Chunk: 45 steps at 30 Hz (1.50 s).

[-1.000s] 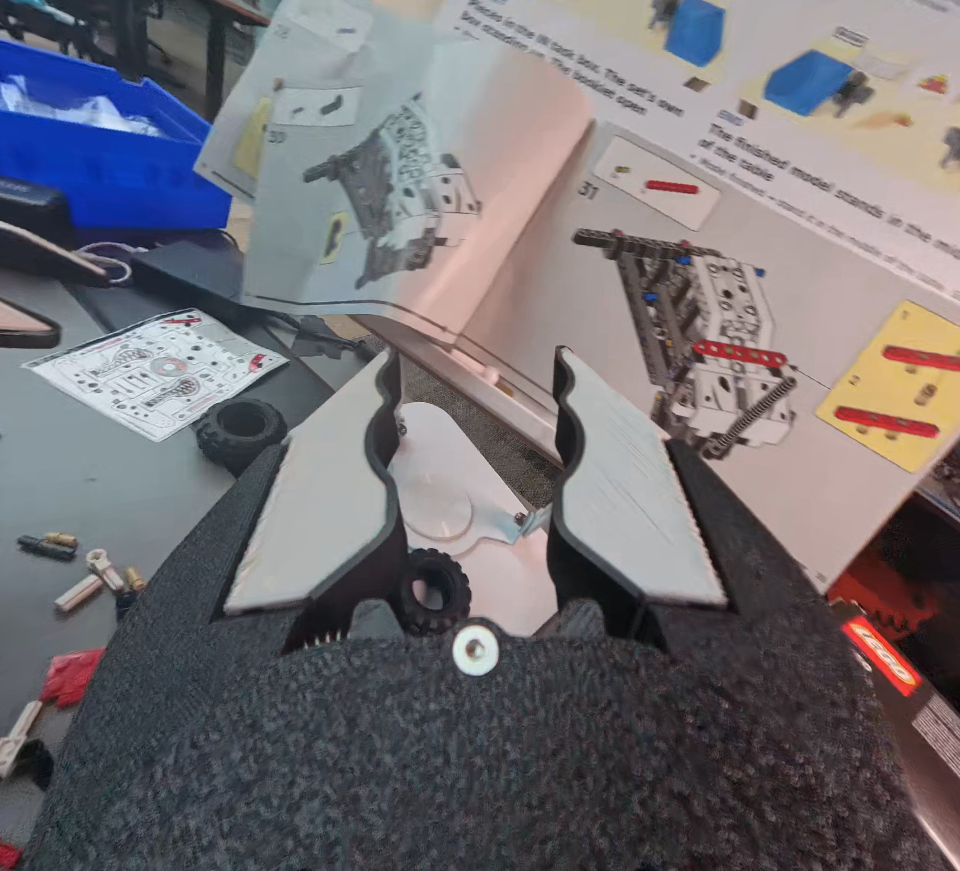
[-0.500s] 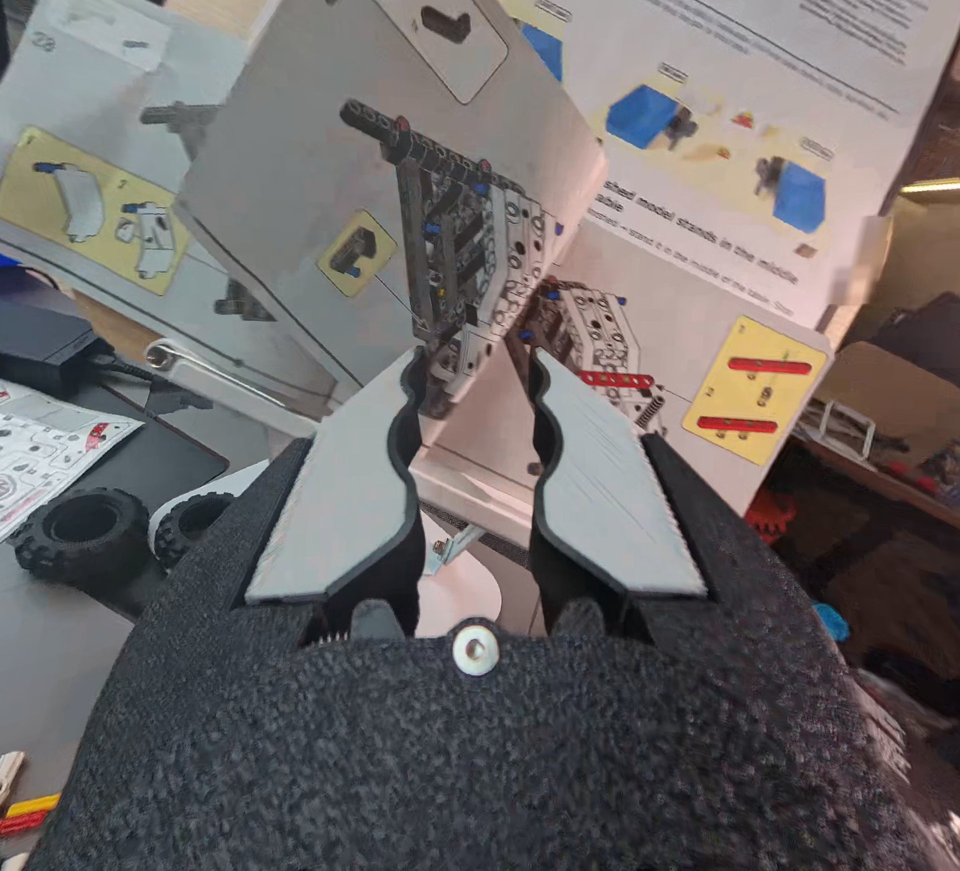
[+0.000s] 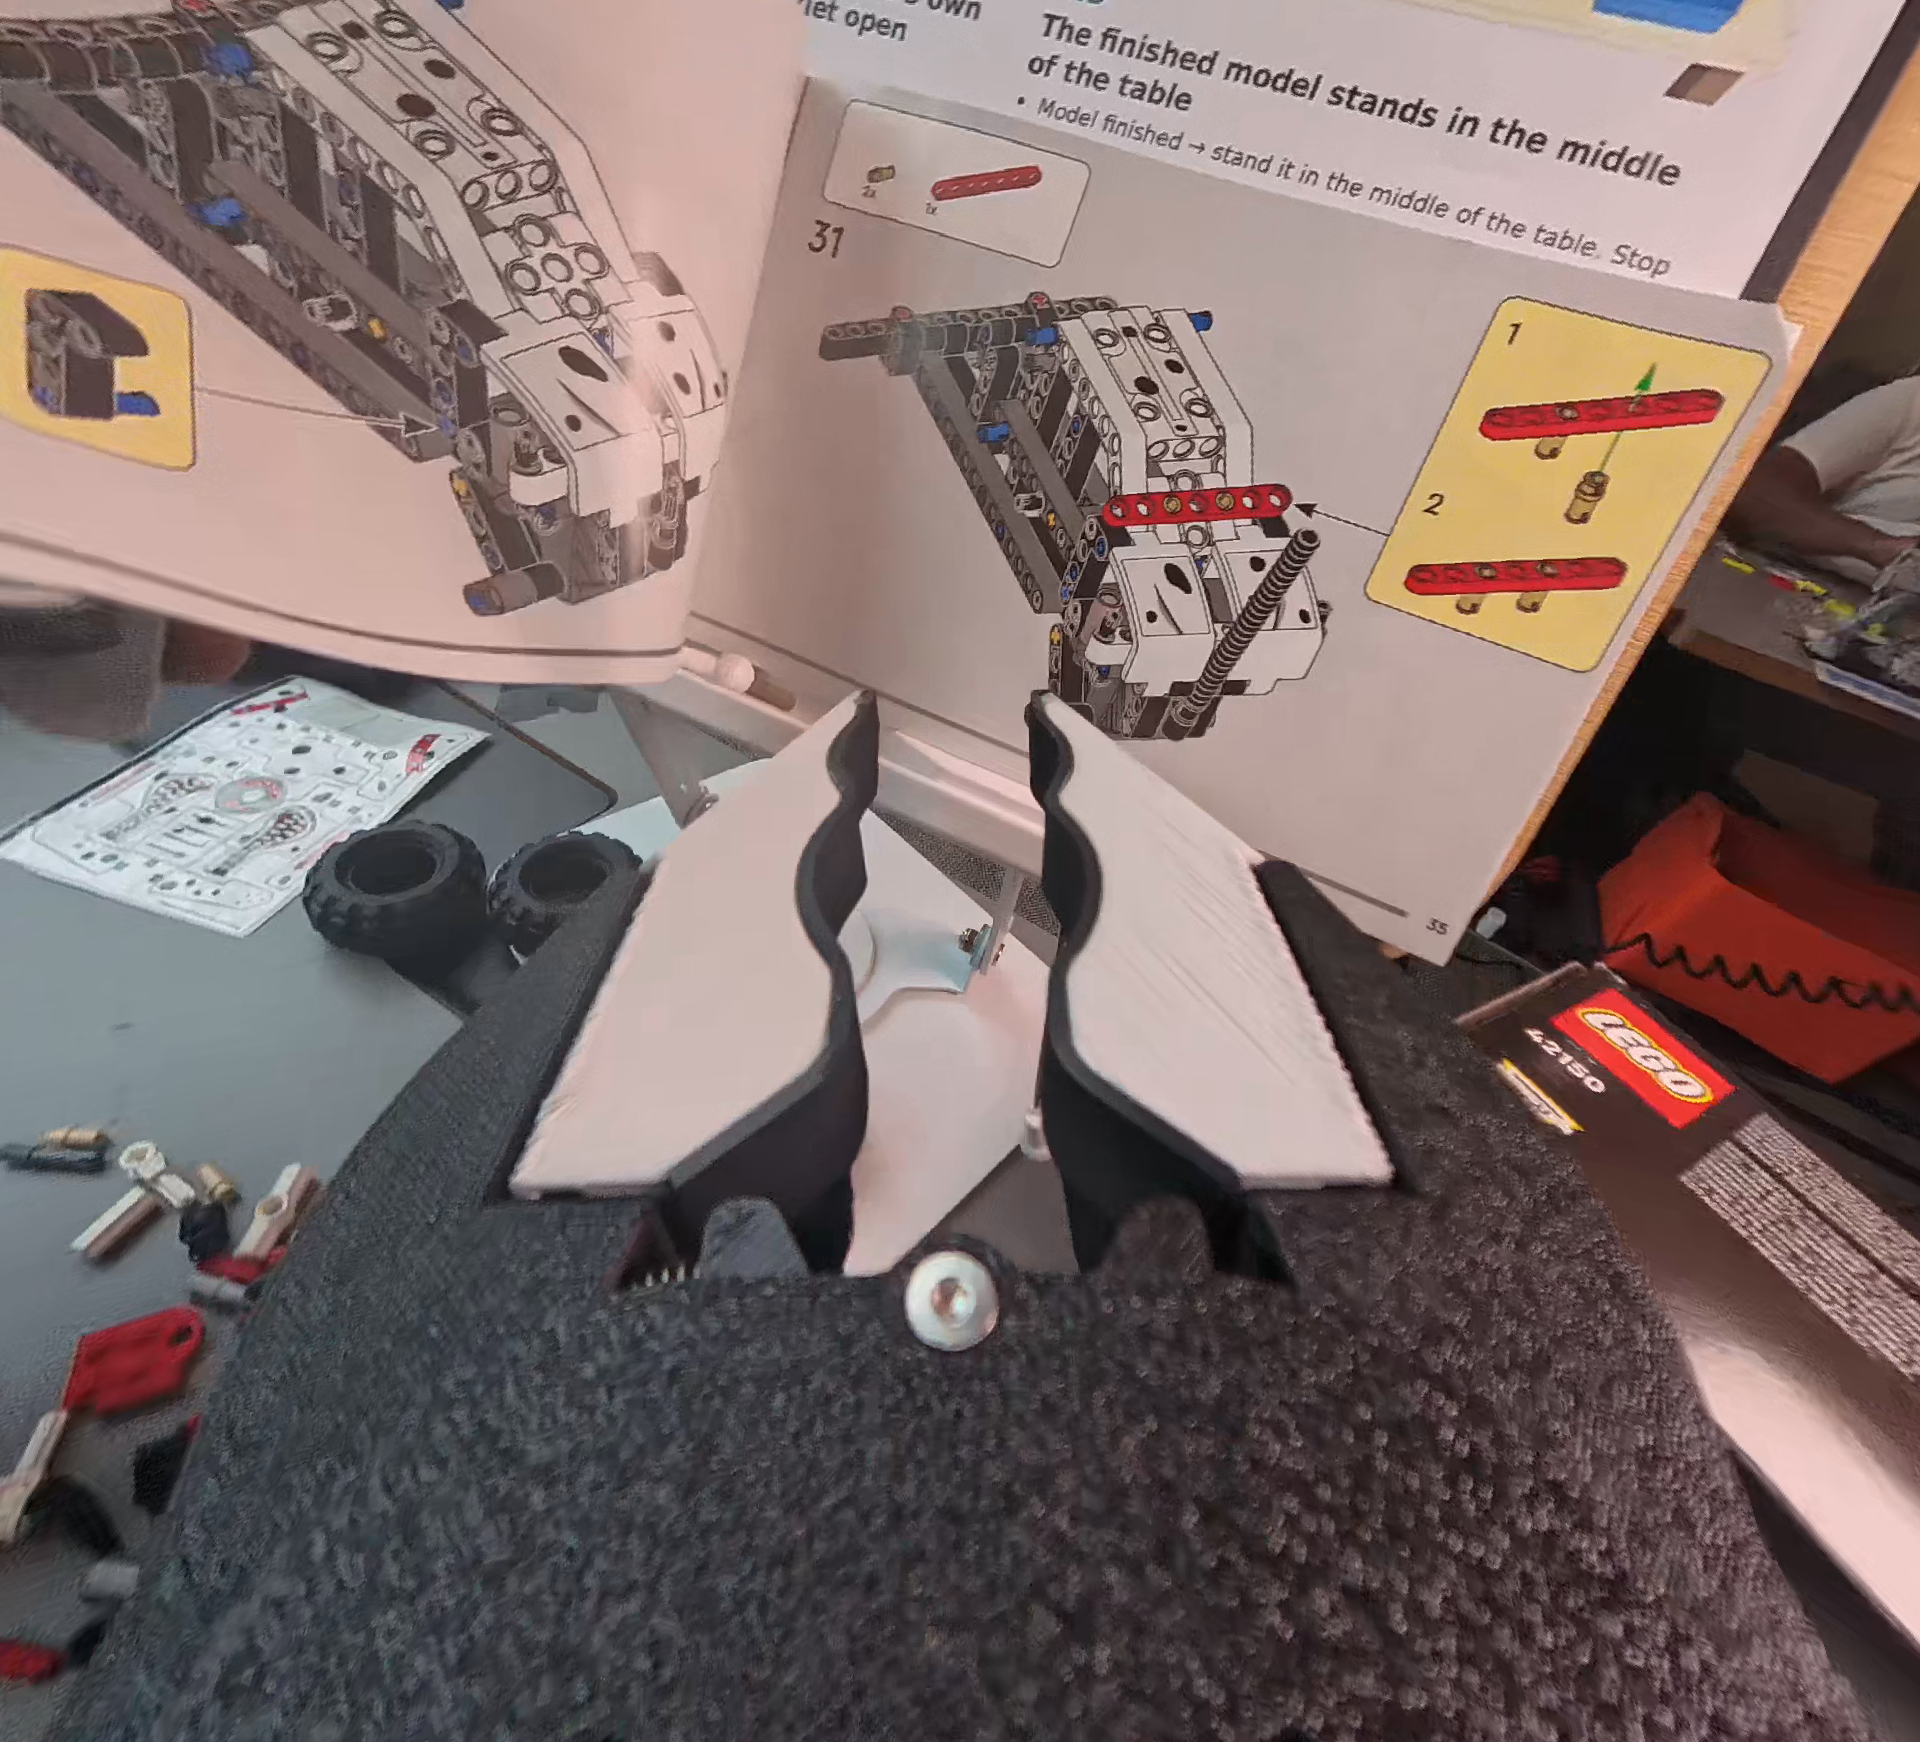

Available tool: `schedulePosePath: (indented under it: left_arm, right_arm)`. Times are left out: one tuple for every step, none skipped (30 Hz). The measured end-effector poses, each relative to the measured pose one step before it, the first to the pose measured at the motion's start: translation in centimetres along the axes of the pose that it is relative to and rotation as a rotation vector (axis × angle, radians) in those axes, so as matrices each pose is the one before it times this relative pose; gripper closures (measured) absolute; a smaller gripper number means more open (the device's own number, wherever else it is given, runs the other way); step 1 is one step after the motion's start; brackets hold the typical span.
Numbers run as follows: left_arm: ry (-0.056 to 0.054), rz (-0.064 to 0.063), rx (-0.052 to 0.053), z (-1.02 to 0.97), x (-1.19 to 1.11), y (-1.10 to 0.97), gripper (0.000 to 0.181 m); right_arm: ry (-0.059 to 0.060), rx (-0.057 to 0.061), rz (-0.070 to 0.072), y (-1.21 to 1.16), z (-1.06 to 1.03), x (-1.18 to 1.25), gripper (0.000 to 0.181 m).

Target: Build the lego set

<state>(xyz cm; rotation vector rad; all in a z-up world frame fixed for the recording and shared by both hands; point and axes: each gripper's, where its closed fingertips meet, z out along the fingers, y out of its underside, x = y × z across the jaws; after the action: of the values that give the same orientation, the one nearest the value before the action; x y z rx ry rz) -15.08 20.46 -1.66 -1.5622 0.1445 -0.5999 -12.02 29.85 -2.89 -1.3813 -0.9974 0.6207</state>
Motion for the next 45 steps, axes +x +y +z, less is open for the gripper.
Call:
schedulePosePath:
  left_arm:
    - [-0.0102,0.0533,0.0134,0.679,0.399,-0.392,0.127]
    - [-0.0014,0.055,0.0076,0.728,0.665,-0.183,0.128]
    - [0.0055,0.0438,-0.0058,0.782,0.762,0.043,0.129]
    - [0.0025,0.0275,-0.0099,0.786,0.639,0.082,0.128]
    - [0.0026,0.0116,-0.0055,0.729,0.549,-0.023,0.127]
    - [0.0118,0.0018,0.0026,0.634,0.599,-0.186,0.126]
    - [0.0129,0.0012,0.0045,0.527,0.545,-0.232,0.126]
    - [0.0114,0.0068,0.0003,0.391,0.461,-0.197,0.126]
    - [0.0181,0.0065,0.0028,0.159,0.527,-0.216,0.126]
    - [0.0127,0.0002,0.008,-0.134,0.429,-0.272,0.126]
    - [0.0021,-0.0052,0.0128,-0.441,0.25,-0.276,0.126]
    - [-0.0093,-0.012,0.0159,-0.72,0.064,-0.26,0.127]
    - [-0.0148,-0.0195,0.0184,-0.949,-0.048,-0.224,0.128]
    - [-0.0203,-0.0249,0.0129,-1.102,-0.158,-0.081,0.129]
    - [-0.0242,-0.025,0.0074,-1.188,-0.276,0.07,0.13]
    - [-0.0228,-0.0228,0.0061,-1.225,-0.272,0.149,0.13]
    - [-0.0275,-0.0201,0.0015,-1.223,-0.365,0.264,0.131]
    - [-0.0329,-0.014,-0.0021,-1.176,-0.457,0.364,0.131]
    - [-0.0308,-0.0076,-0.0023,-1.075,-0.434,0.375,0.132]
    - [-0.0237,-0.0008,-0.001,-0.97,-0.319,0.359,0.132]
    - [-0.0233,0.0078,-0.0005,-0.852,-0.281,0.341,0.132]
    - [-0.0299,0.0159,-0.0003,-0.756,-0.363,0.312,0.132]
    - [-0.0326,0.0216,0.0032,-0.701,-0.403,0.253,0.132]
    - [-0.0353,0.0258,0.0077,-0.642,-0.461,0.21,0.131]
    - [-0.0384,0.0299,0.0105,-0.531,-0.545,0.135,0.132]
    - [-0.0357,0.0298,0.0067,-0.354,-0.56,0.074,0.132]
    - [-0.0247,0.0244,0.0008,-0.203,-0.433,0.01,0.131]
    - [-0.0137,0.0152,0.0014,-0.117,-0.277,-0.089,0.13]
    - [-0.0077,0.0082,0.0065,-0.062,-0.178,-0.172,0.129]
    - [-0.0043,0.0063,0.0078,-0.04,-0.08,-0.174,0.13]
    - [-0.0026,0.009,0.0024,-0.013,-0.013,-0.08,0.129]
    - [-0.0034,0.0118,-0.0014,-0.008,0.011,0.009,0.129]
    - [-0.0038,0.0112,-0.0003,-0.022,0.03,0.022,0.129]
    - [-0.0026,0.0072,0.0014,-0.014,0.043,0.014,0.129]
    - [-0.0001,0.0024,0.0018,-0.006,0.06,0.026,0.13]
    - [0.0009,0.0001,0.0005,0.013,0.059,0.036,0.13]
    - [-0.0003,0.001,0.0007,0.023,0.045,0.055,0.13]
    - [0.0,0.0021,-0.0004,0.036,0.05,0.072,0.13]
    - [0.0009,0.0023,-0.0016,0.056,0.058,0.112,0.13]
    - [0.001,0.0024,-0.0015,0.037,0.07,0.118,0.13]
    - [0.0006,0.0033,-0.0003,0.035,0.059,0.1,0.13]
    - [-0.001,0.0037,-0.0016,0.028,0.025,0.088,0.13]
    - [-0.0026,0.0037,-0.0015,0.018,-0.006,0.086,0.13]
    - [-0.0019,0.003,0.0001,0.01,0.01,0.06,0.13]
    - [-0.0022,0.002,0.0,0.016,-0.007,0.073,0.13]
  right_arm:
    - [-0.0217,0.0036,-0.0339,0.022,-0.538,-0.225,0.148]
    - [-0.0395,0.0101,-0.0319,-0.038,-0.433,-0.467,0.14]
    - [-0.0317,0.0016,-0.0328,0.128,-0.289,-0.391,0.129]
    - [-0.0186,-0.0044,-0.0346,0.241,-0.148,-0.291,0.119]
    - [-0.011,0.0018,-0.022,0.139,-0.071,-0.293,0.111]
    - [-0.0065,0.011,-0.0056,-0.056,-0.016,-0.281,0.107]
    - [-0.0026,0.0182,0.0016,-0.286,0.025,-0.244,0.103]
    - [-0.0037,0.0277,0.0071,-0.583,0.035,-0.255,0.1]
    - [0.0054,0.0338,0.0163,-0.794,-0.01,-0.043,0.1]
    - [0.0151,0.036,0.0207,-0.881,-0.056,0.186,0.101]
    - [0.0142,0.032,0.0199,-0.805,-0.121,0.276,0.106]
    - [0.0093,0.0288,0.0202,-0.675,-0.18,0.294,0.115]
    - [0.0108,0.0233,0.0244,-0.47,-0.23,0.394,0.124]
    - [0.0149,0.0158,0.0314,-0.214,-0.267,0.542,0.137]
    - [0.0182,0.0125,0.0346,-0.052,-0.282,0.679,0.148]
    - [0.0131,0.0115,0.0373,0.015,-0.286,0.661,0.153]
    - [0.0091,0.0095,0.0428,0.042,-0.27,0.65,0.154]
    - [0.0079,0.0077,0.0463,0.074,-0.262,0.659,0.155]
    - [0.0074,0.0055,0.0442,0.1,-0.214,0.645,0.155]
    - [0.0105,0.0007,0.0366,0.175,-0.167,0.665,0.156]
    - [0.0159,-0.0006,0.0266,0.217,-0.135,0.701,0.163]
    - [0.0158,0.0026,0.022,0.183,-0.088,0.641,0.169]
    - [0.0155,0.0022,0.0207,0.155,-0.071,0.579,0.171]
    - [0.0153,-0.0018,0.0162,0.166,-0.042,0.539,0.172]
    - [0.0181,-0.0026,0.0103,0.177,-0.04,0.564,0.172]
    - [0.0194,0.0036,0.0081,0.082,-0.064,0.551,0.173]
    - [0.0149,0.0049,0.0086,0.094,-0.041,0.473,0.175]
    - [0.0069,0.0022,0.0104,0.14,-0.019,0.317,0.177]
    - [-0.0015,0.0025,0.0092,0.167,0.015,0.158,0.18]
    - [-0.0047,0.0066,0.0064,0.11,0.036,0.067,0.181]
    - [-0.0041,0.0062,0.0045,0.071,0.067,0.027,0.181]
    - [-0.0026,0.0046,0.0014,0.059,0.089,0.01,0.181]
    - [-0.0014,0.0063,-0.002,-0.019,0.085,-0.002,0.181]
    - [0.0006,0.007,-0.0059,-0.048,0.064,0.02,0.181]
    - [0.0031,0.0092,-0.0082,-0.102,0.05,0.052,0.181]
    - [0.0023,0.0078,-0.0088,-0.075,0.054,0.071,0.181]
    - [0.0043,0.0041,-0.0093,-0.041,0.061,0.128,0.181]
    - [0.0046,0.0025,-0.0107,0.0,0.067,0.179,0.181]
    - [0.0008,0.0025,-0.0099,0.032,0.091,0.152,0.181]
    - [-0.0022,0.0014,-0.0047,0.085,0.099,0.135,0.181]
    - [-0.0025,-0.0024,0.0039,0.16,0.119,0.135,0.181]
    - [-0.0044,-0.0037,0.0097,0.197,0.121,0.096,0.181]
    - [-0.0041,-0.0014,0.0092,0.16,0.102,0.068,0.181]
    - [-0.0003,0.0019,0.0054,0.108,0.066,0.093,0.181]
    - [-0.0008,0.0016,0.002,0.111,0.064,0.052,0.181]
